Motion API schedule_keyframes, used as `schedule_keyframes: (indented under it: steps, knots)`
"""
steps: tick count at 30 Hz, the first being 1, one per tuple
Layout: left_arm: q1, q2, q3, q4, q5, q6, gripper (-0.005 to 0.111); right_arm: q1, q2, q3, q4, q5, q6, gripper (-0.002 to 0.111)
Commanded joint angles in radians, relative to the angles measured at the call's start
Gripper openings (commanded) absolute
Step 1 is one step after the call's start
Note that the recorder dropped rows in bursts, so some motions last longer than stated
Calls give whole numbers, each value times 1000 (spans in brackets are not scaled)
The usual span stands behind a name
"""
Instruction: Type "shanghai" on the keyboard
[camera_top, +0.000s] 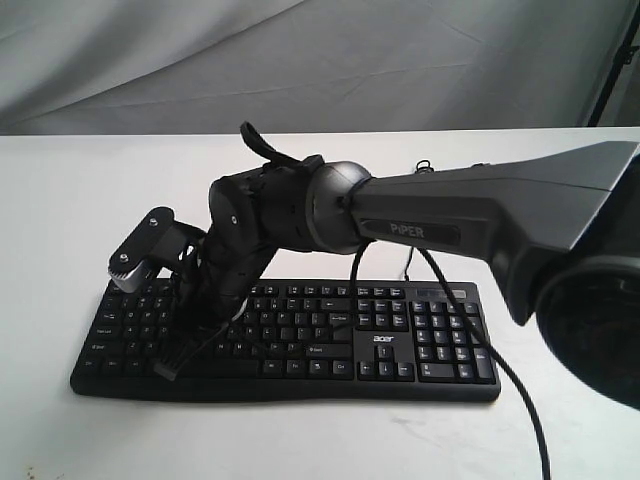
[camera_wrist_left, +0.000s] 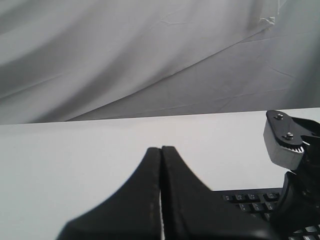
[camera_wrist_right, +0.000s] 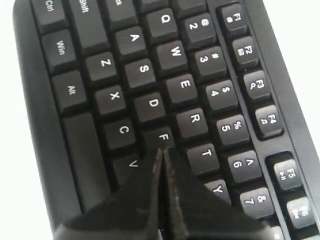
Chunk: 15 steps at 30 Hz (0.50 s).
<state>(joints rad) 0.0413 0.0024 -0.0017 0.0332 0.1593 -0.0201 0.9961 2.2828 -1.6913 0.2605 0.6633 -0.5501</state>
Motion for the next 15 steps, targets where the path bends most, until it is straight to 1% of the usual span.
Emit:
schedule_keyframes:
  steps: [1,15]
  knots:
    - [-6,-2,2,-2,-5,-3,0,2,11,-4,4,4,-6,0]
    - [-6,-2,2,-2,-5,-3,0,2,11,-4,-34,-16,11,0]
